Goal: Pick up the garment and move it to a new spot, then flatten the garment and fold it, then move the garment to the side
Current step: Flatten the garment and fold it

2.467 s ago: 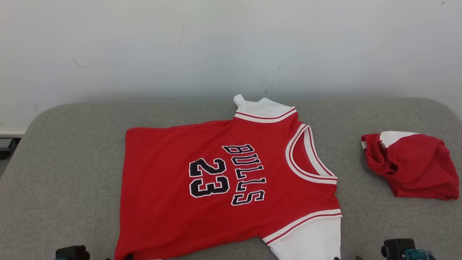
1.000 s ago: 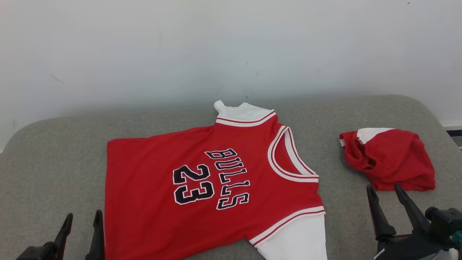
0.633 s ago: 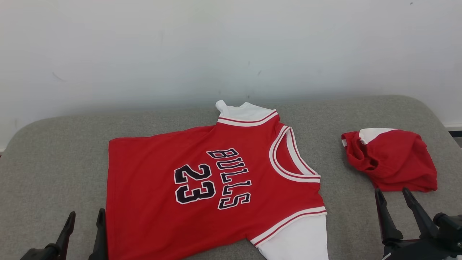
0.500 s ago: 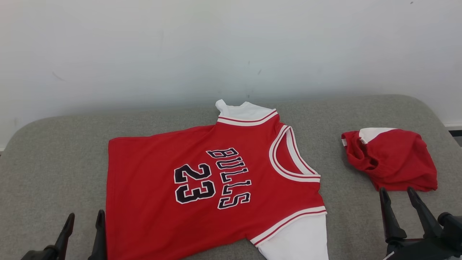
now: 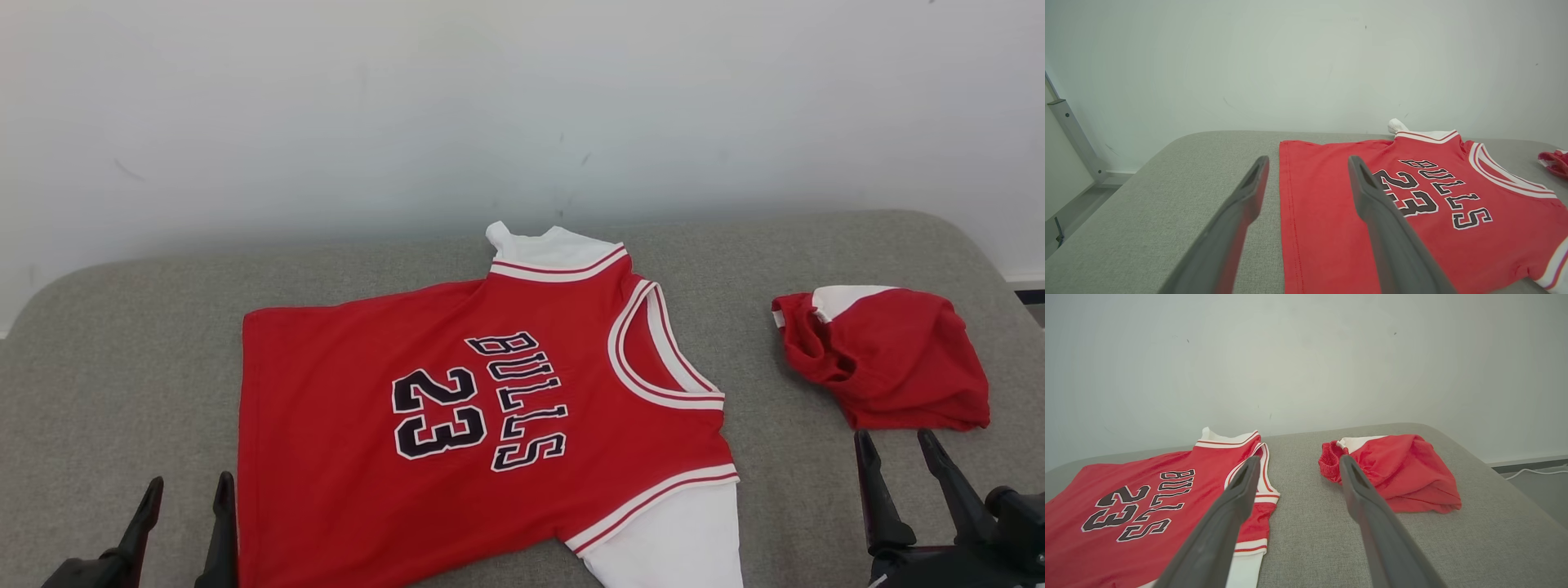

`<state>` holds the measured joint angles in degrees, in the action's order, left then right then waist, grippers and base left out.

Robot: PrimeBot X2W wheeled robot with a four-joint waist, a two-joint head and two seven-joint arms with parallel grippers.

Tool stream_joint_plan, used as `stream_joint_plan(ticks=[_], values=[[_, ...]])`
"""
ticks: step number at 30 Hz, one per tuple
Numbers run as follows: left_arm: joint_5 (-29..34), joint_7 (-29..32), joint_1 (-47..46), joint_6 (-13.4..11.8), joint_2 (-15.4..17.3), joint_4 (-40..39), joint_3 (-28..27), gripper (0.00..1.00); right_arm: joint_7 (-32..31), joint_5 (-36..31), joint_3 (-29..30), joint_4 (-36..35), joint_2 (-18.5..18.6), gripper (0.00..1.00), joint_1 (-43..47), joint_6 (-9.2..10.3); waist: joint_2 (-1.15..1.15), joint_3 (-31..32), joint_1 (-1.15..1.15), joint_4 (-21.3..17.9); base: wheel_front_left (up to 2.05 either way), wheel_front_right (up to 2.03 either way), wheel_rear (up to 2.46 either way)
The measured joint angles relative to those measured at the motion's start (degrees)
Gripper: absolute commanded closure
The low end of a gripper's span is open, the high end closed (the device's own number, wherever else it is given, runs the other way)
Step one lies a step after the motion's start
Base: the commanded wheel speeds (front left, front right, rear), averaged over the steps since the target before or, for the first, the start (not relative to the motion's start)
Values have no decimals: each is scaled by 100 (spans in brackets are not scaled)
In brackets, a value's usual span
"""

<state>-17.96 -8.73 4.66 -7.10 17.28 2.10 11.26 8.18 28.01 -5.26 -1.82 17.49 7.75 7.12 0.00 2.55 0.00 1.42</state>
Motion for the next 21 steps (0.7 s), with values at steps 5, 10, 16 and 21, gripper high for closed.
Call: stream_joint_plan(ticks=[5, 10, 16, 21], values=[[40, 74, 1, 0, -3, -73, -4, 0, -20, -52, 36, -19, -26, 0, 4, 0, 0, -8, 0, 4, 0, 0, 0], [162, 209, -4, 0, -22, -105, 21, 0, -108, -91, 103, -21, -46, 0, 32, 0, 0, -7, 0, 29, 0, 0, 0], [181, 397, -2, 0, -24, -134, 55, 0, -270, -99, 125, -23, -77, 0, 142, 1, 0, 24, 0, 111, 0, 0, 0], [77, 690, -1, 115, -1, -122, 156, 0, -565, -98, 7, -8, -93, 0, 190, 1, 0, 8, 0, 173, 0, 0, 0]])
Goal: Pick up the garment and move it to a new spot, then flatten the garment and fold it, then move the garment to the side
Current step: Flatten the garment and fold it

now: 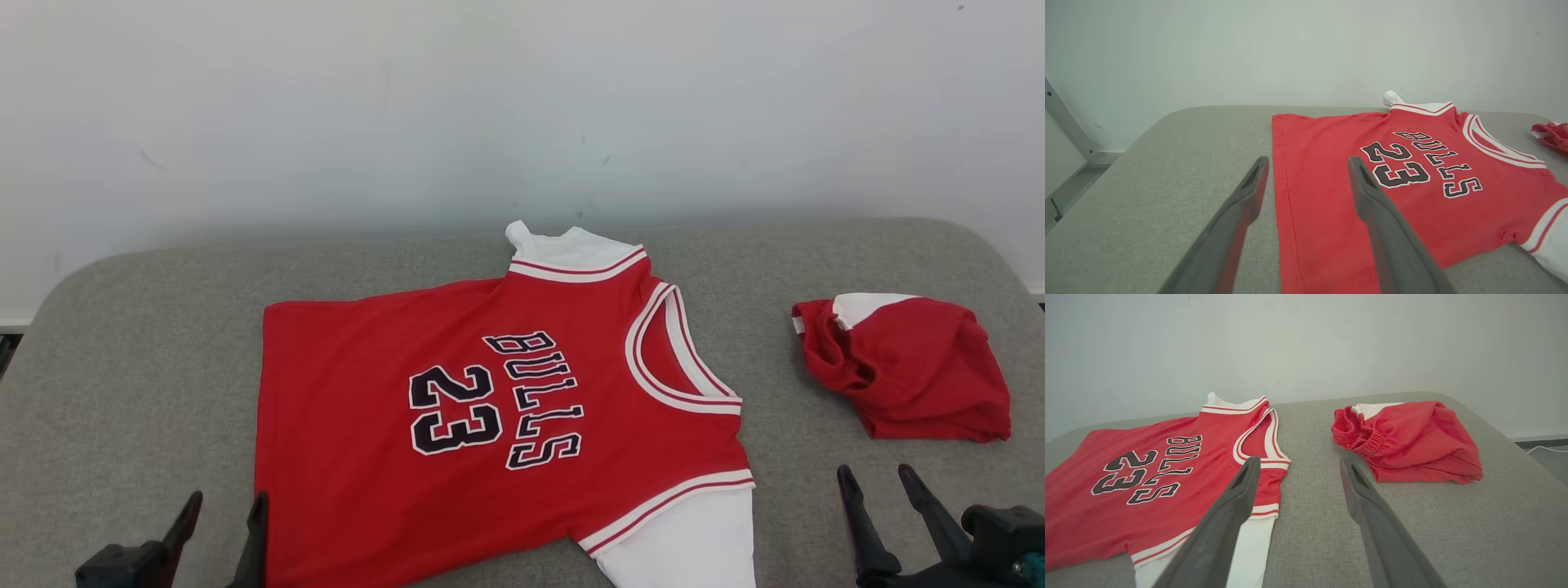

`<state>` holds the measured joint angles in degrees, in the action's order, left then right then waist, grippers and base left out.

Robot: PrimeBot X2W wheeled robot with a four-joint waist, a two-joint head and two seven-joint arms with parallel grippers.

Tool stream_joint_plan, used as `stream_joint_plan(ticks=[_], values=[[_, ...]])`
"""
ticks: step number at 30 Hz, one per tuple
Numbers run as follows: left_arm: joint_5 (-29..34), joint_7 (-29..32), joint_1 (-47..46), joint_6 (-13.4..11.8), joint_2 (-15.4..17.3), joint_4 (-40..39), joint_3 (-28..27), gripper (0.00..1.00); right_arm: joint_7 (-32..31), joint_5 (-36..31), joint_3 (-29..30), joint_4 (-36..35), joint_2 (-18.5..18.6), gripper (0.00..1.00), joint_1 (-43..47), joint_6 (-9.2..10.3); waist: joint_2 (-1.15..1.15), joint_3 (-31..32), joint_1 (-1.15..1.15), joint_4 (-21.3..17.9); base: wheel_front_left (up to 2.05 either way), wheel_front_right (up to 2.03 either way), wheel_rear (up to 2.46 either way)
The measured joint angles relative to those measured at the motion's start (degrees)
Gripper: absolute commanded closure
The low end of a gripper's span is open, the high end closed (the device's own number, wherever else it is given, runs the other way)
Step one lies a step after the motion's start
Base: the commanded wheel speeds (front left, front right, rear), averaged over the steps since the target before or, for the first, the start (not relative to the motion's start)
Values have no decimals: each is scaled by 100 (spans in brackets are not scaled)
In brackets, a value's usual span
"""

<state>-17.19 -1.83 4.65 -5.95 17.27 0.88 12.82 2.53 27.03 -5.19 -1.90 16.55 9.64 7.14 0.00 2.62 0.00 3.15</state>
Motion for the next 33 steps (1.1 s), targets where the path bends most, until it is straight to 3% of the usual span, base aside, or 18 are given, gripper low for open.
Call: stream_joint_plan(ticks=[11, 22, 33], values=[[-653, 970, 7, 502, 56, 655, 192, 0, -753, 100, -305, 227, -4, 0, 57, -1, 0, -131, 0, 131, 0, 0, 0], [-962, 1613, -93, 706, 108, 1193, 191, 0, -1446, 109, -697, 571, -43, 0, -4, -2, 0, -338, 0, 233, 0, 0, 0], [-1068, 1853, -535, 851, -5, 1724, 254, 0, -1920, 107, -897, 995, -171, 0, -229, -2, 0, -505, 0, 271, 0, 0, 0]])
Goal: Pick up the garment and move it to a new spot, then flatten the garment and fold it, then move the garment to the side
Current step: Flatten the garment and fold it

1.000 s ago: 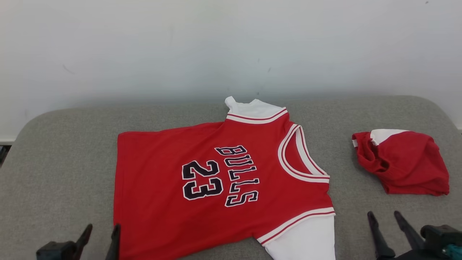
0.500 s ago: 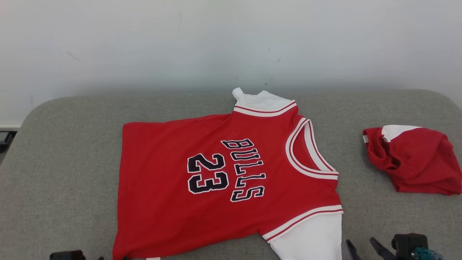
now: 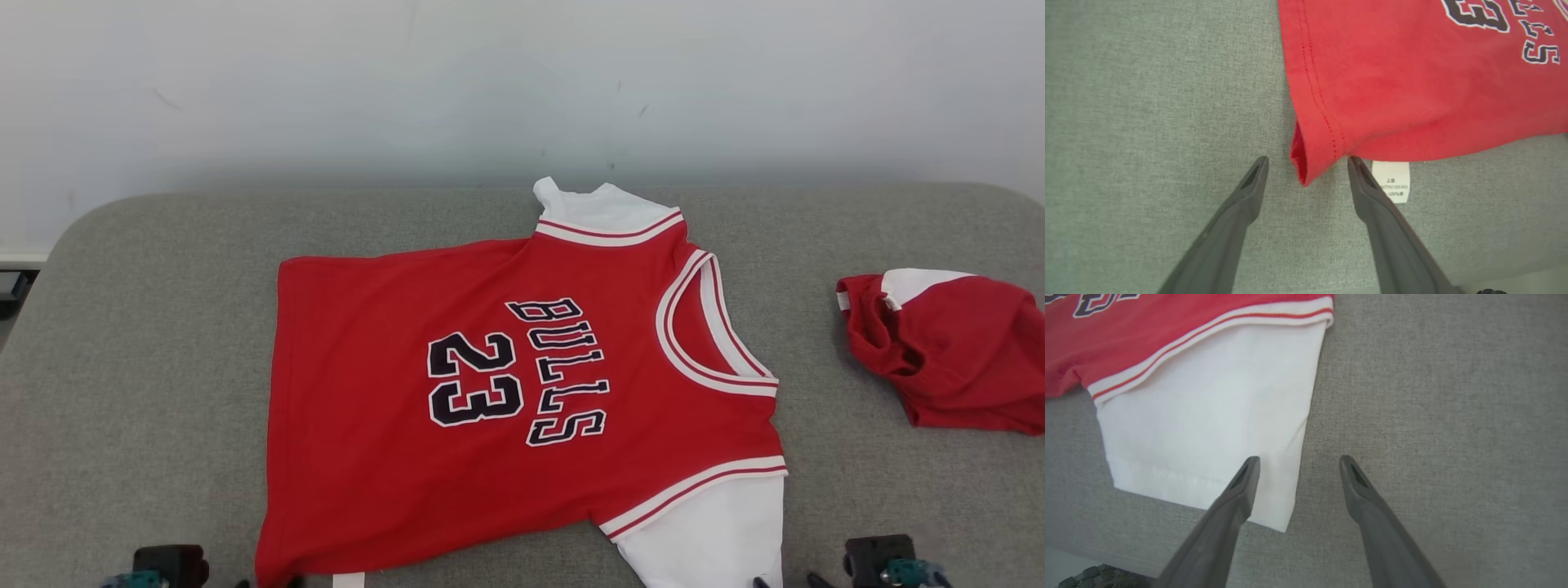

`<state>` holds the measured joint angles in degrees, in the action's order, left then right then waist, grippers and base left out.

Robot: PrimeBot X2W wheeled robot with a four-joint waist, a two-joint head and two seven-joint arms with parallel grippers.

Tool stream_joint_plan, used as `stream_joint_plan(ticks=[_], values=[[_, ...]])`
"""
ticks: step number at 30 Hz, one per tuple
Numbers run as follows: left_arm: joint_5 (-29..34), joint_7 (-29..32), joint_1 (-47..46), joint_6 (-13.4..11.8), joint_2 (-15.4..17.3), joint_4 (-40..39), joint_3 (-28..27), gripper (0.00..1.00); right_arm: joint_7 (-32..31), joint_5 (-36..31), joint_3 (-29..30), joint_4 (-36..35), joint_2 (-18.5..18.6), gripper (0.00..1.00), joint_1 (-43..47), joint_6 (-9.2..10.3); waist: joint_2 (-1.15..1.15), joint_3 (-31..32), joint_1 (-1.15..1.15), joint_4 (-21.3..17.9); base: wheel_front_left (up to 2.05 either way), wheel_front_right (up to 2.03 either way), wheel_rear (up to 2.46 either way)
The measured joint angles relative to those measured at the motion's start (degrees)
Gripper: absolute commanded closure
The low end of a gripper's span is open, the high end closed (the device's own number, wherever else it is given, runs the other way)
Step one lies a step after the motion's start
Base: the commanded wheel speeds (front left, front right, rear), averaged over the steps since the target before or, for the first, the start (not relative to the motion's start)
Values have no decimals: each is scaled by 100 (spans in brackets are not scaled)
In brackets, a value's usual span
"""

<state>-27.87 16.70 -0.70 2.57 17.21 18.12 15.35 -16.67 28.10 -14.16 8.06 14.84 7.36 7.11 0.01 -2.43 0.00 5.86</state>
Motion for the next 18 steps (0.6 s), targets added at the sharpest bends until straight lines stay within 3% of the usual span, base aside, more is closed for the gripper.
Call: stream_joint_plan(ticks=[10, 11, 12, 13, 14, 15, 17, 18], values=[[-165, 149, -337, 102, -129, 588, 91, 0, -304, 13, -229, 271, -162, 0, -193, -3, -1, -72, 0, 26, 0, 0, 0], [-166, 149, -381, 105, -143, 643, 94, 0, -322, 13, -233, 283, -164, 15, -214, -3, 0, -76, 0, 29, 0, 0, 0], [-166, 151, -430, 107, -153, 708, 113, 0, -335, 13, -238, 294, -164, 55, -220, -4, 0, -79, 0, 31, 0, 0, 0], [-168, 149, -457, 134, -157, 743, 119, 0, -358, 13, -245, 310, -164, 55, -236, -4, 0, -79, 0, 31, 0, 0, 0], [-176, 138, -467, 155, -169, 773, 111, 0, -359, 13, -243, 320, -159, 86, -246, -4, -1, -79, 0, 29, 0, 0, 0], [-175, 133, -477, 155, -179, 822, 114, 47, -374, 13, -244, 330, -160, 100, -261, -4, 0, -79, 0, 29, 0, 0, 0], [-174, 96, -492, 155, -181, 883, 126, 87, -417, 15, -261, 364, -168, 100, -320, -15, -1, -78, 0, 28, 0, 0, 0], [-155, 52, -509, 156, -178, 899, 152, 98, -443, 16, -270, 370, -182, 100, -328, -18, -1, -77, 0, 27, 0, 0, 0]])
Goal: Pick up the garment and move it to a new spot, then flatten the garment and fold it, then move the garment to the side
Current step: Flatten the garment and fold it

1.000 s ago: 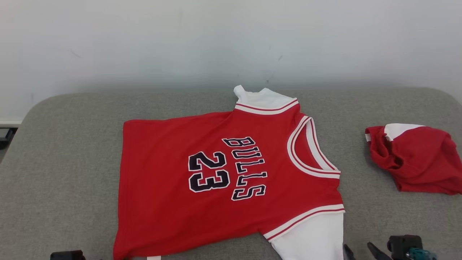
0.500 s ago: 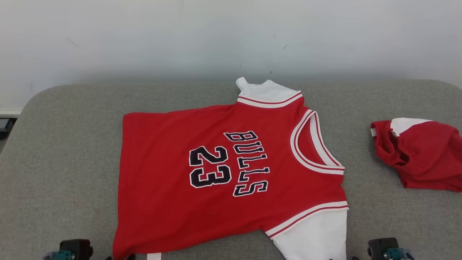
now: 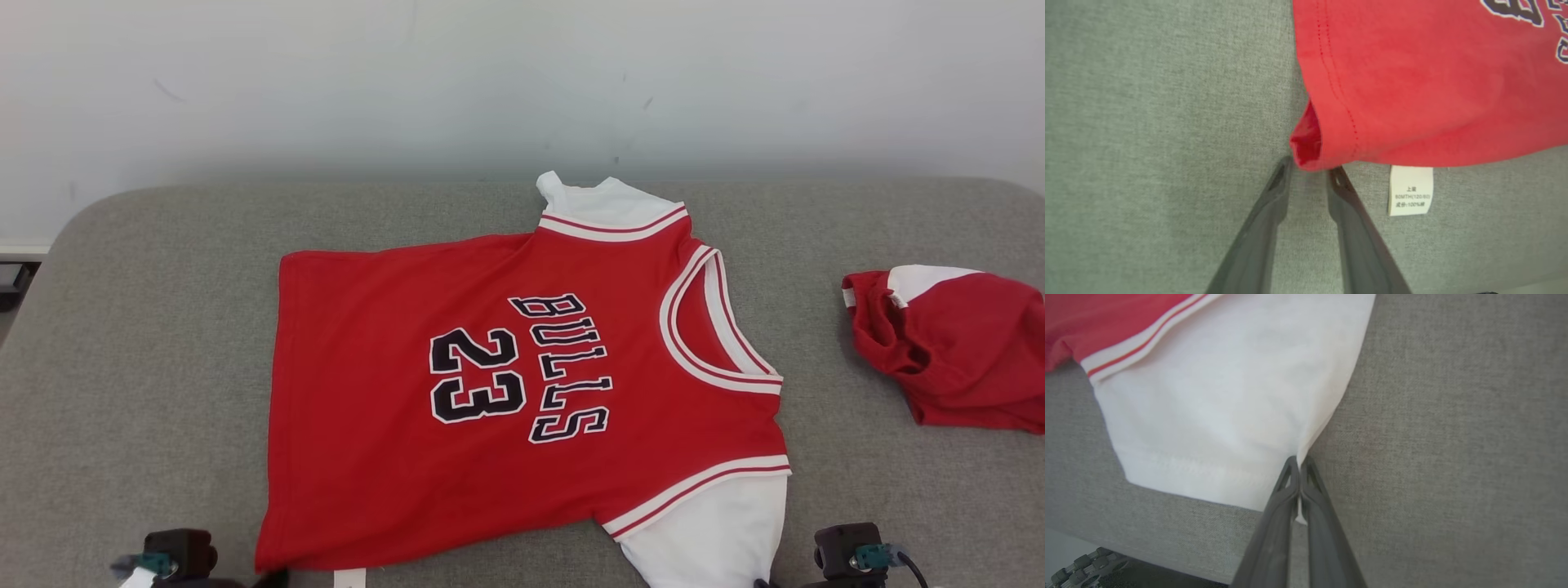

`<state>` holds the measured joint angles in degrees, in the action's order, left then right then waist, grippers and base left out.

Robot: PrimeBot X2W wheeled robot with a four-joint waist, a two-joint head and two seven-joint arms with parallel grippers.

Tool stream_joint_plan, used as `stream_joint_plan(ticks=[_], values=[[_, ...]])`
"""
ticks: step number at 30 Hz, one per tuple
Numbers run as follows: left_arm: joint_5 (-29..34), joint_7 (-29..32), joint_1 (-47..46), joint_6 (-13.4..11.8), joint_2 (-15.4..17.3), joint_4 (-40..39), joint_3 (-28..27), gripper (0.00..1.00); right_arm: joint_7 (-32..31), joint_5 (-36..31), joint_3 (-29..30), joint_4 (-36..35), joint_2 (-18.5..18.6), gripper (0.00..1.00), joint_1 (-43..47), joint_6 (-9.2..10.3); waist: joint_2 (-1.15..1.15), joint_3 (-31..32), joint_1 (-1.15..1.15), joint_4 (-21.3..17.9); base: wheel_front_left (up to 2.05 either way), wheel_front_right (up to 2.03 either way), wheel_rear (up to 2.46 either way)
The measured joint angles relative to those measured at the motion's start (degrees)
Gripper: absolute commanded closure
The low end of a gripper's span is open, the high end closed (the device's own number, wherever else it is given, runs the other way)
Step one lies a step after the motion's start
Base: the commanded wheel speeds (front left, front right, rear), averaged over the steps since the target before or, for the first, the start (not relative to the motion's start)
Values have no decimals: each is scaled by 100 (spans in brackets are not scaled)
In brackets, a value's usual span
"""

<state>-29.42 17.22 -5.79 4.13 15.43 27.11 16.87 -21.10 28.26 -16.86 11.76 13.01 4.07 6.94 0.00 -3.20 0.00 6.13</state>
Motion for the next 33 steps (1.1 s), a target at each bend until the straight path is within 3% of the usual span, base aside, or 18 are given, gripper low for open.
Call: stream_joint_plan(ticks=[13, 22, 28, 33], values=[[25, -252, -50, 101, -20, 23, 84, 100, 46, 450, 259, -5, -78, 100, 31, -141, 0, 107, 0, 21, 0, 0, 0], [56, -449, 230, 152, 270, -474, 44, 100, 192, 915, 823, -743, 210, 100, 293, -312, 0, 293, 0, 36, 0, 0, 0], [-32, -448, 428, 201, 278, -1004, 79, 100, 113, 1282, 886, -1233, 196, 100, 519, -492, 0, 354, 0, 30, 0, 0, 0], [-99, -297, 446, 201, 350, -1134, 96, 100, -15, 1345, 917, -1440, 250, 100, 481, -493, 0, 325, 0, 8, 0, 0, 0]])
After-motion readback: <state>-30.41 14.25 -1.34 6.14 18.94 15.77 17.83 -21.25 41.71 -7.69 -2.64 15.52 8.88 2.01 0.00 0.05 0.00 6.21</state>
